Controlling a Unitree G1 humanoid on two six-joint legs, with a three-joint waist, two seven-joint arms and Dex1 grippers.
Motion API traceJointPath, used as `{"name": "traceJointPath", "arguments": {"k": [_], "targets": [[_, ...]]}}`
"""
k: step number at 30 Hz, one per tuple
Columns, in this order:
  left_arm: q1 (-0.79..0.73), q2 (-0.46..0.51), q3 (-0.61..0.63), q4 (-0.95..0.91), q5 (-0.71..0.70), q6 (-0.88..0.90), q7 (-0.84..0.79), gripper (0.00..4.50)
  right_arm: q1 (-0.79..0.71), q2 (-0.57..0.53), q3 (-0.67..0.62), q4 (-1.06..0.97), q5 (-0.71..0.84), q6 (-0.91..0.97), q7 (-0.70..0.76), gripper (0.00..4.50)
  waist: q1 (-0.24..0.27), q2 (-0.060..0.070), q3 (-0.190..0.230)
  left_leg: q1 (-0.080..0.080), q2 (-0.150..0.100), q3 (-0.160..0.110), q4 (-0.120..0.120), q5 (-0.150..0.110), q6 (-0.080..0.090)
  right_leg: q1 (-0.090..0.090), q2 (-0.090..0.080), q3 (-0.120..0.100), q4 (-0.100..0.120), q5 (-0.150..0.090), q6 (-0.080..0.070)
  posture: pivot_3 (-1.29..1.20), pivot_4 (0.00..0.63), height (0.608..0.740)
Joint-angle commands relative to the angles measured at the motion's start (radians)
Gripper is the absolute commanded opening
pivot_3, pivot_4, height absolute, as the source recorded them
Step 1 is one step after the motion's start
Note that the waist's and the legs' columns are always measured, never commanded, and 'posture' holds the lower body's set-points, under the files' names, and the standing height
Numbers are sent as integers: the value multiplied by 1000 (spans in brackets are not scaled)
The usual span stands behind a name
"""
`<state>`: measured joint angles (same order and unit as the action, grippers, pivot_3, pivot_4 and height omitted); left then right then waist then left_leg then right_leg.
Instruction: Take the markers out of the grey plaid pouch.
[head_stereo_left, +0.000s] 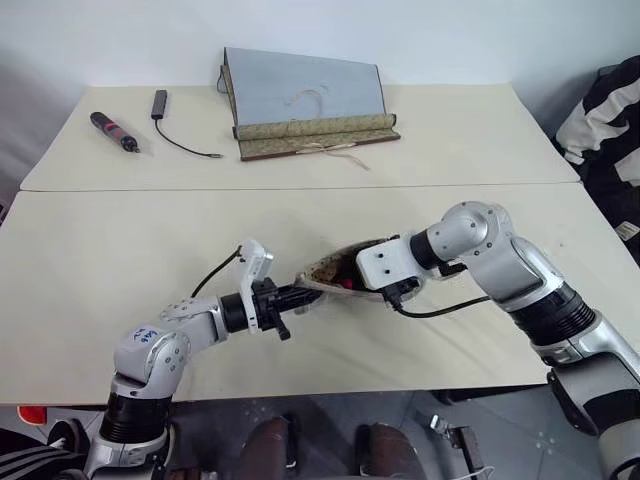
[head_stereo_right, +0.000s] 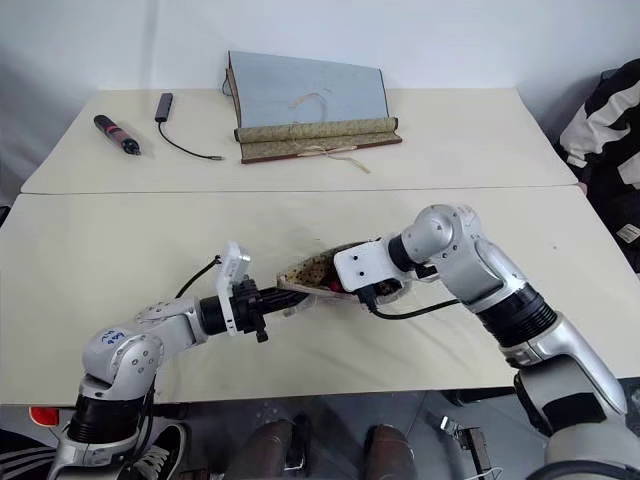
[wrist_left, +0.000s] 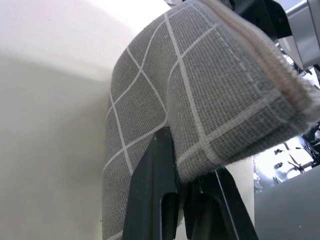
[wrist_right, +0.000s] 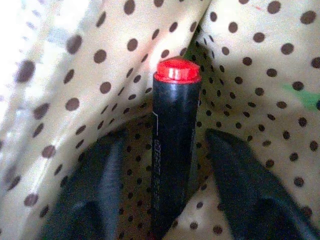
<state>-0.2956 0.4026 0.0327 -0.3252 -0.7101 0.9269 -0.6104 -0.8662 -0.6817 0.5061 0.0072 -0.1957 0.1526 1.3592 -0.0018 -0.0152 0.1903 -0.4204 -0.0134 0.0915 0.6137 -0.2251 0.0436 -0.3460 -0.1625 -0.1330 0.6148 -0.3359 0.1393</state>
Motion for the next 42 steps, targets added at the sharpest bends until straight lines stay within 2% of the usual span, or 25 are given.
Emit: {"name": "traceJointPath", "arguments": {"k": [1, 3, 12, 16, 19, 25, 29, 31, 35, 42], "targets": [[1, -6, 22, -18, -26, -12, 1, 0, -1, 7, -22, -20, 12, -4, 0, 1286, 0, 0, 0, 0, 0, 0, 0, 0, 0, 0, 0, 0, 0, 0, 0, 0, 150, 740], [1, -7, 27, -15, -29, -8, 6, 0, 2, 10, -34, -34, 26, -13, -4, 646, 0, 0, 0, 0, 0, 0, 0, 0, 0, 0, 0, 0, 0, 0, 0, 0, 150, 740], [-2, -5, 20, -11, -21, -15, 6, 0, -8, 21, -78, -70, 85, 19, -4, 646, 1, 0, 0, 0, 0, 0, 0, 0, 0, 0, 0, 0, 0, 0, 0, 0, 150, 740], [-6, 1, 12, -10, -1, -39, 1, 0, -19, 58, -190, -83, 232, 147, -7, 646, 1, 0, 0, 0, 0, 0, 0, 0, 0, 0, 0, 0, -1, 0, 0, 0, 150, 740], [-6, -1, 14, -9, -4, -37, 6, 0, -18, 50, -227, -103, 287, 192, 2, 646, 2, 0, 0, 0, 0, -1, 0, 0, 0, 1, 0, -1, 0, 0, 0, 0, 150, 740], [-9, 4, 15, -7, 9, -48, 12, 0, -40, 69, -357, -123, 444, 326, -49, 646, 1, 0, 0, -1, 0, -1, 0, 0, 0, 0, 0, -1, -1, 0, 0, 0, 150, 740], [-16, 17, 9, -4, 28, -63, 9, 0, -85, 111, -471, -169, 622, 497, -114, 646, 1, 0, 0, -1, 0, -1, -1, 0, 0, 0, 0, -1, -1, 0, 0, 0, 150, 740], [-23, 30, 28, 4, 29, -67, 7, 0, -113, 86, -521, -151, 652, 515, -136, 646, 1, 0, 0, -1, 0, -1, -1, -1, 0, 0, 0, -1, -1, 0, 0, 0, 150, 740], [-23, 64, 68, 29, 28, -80, 1, 0, -146, -15, -559, 18, 543, 342, -184, 646, 6, 0, 0, -1, 0, -1, -1, -2, 0, 0, -1, 0, -2, 0, 0, 0, 150, 740], [9, 73, 83, 24, 21, -90, -3, 0, -57, -170, -394, 310, 192, -112, -257, 646, 0, 0, 0, -1, -1, 2, -2, -2, 2, 0, -2, 0, -4, 1, 2, 0, 150, 740]]}}
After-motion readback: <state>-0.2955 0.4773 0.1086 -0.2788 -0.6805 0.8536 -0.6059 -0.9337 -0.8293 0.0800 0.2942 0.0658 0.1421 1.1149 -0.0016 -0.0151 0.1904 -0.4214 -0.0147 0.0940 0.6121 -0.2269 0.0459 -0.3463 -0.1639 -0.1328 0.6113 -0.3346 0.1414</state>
